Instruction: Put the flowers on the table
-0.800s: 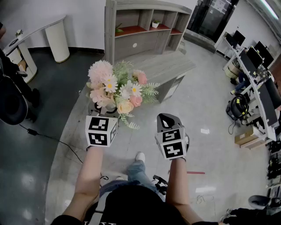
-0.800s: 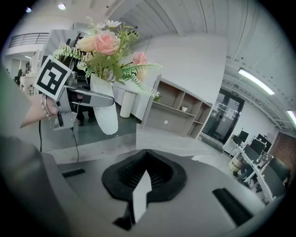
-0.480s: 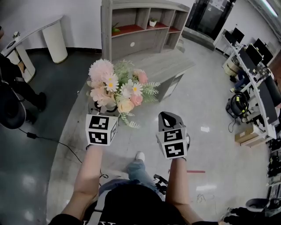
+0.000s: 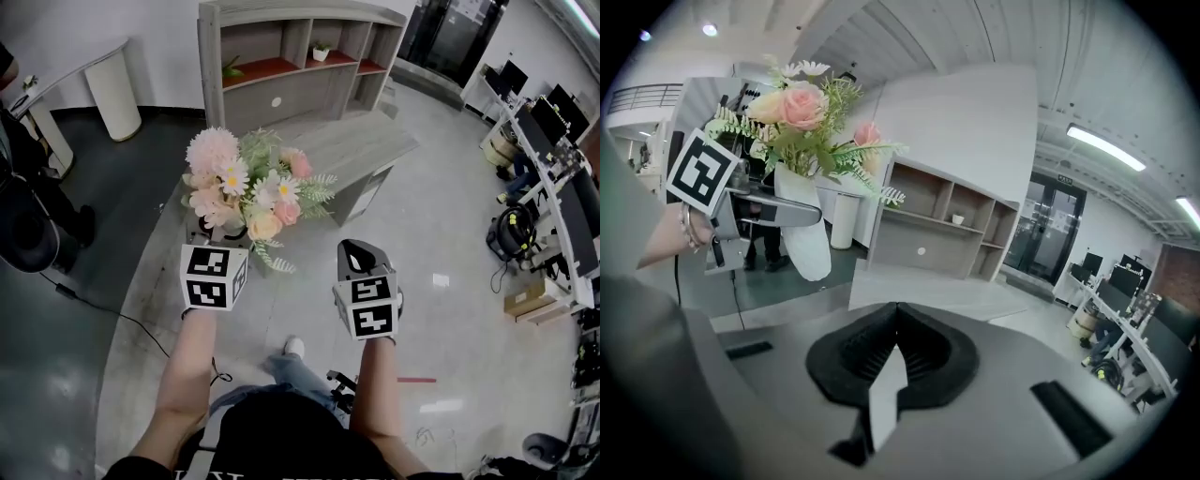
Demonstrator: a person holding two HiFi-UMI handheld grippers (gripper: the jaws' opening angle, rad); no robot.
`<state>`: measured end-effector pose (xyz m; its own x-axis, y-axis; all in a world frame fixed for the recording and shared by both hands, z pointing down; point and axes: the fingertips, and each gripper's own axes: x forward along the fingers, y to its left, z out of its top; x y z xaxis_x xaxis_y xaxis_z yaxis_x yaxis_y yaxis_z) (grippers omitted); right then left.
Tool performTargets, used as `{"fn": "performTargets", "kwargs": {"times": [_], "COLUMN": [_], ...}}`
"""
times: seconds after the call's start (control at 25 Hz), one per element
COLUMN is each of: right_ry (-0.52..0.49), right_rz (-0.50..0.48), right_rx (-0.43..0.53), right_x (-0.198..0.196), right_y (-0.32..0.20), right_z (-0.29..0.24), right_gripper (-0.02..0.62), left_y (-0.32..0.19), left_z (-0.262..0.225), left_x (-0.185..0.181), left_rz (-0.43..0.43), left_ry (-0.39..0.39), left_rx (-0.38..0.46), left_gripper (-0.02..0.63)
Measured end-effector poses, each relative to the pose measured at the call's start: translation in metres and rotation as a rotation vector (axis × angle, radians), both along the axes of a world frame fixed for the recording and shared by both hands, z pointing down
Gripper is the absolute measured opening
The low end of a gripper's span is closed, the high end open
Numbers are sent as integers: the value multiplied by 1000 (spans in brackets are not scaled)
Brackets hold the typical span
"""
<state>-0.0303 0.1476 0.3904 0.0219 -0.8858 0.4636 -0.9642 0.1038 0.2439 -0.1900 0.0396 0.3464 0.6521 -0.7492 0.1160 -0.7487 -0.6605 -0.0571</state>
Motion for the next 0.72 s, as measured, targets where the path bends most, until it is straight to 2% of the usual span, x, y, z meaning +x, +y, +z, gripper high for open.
{"fn": "performTargets", "kwargs": {"times": [0.4, 0.72], "right_ry": [1, -5], "right_rz": [-57, -59], "right_rx": [-2, 44], "right_x": [84, 135], "right_y": [-86, -123], "right_z": [-1, -4], "right_gripper": [15, 15], "left_y": [-77, -109], "left_z": [-2, 4], "left_x": [76, 121], "left_rz": [-66, -94], "left_ry": [4, 9], "left_rx": [7, 10], "left_gripper": [354, 354]}}
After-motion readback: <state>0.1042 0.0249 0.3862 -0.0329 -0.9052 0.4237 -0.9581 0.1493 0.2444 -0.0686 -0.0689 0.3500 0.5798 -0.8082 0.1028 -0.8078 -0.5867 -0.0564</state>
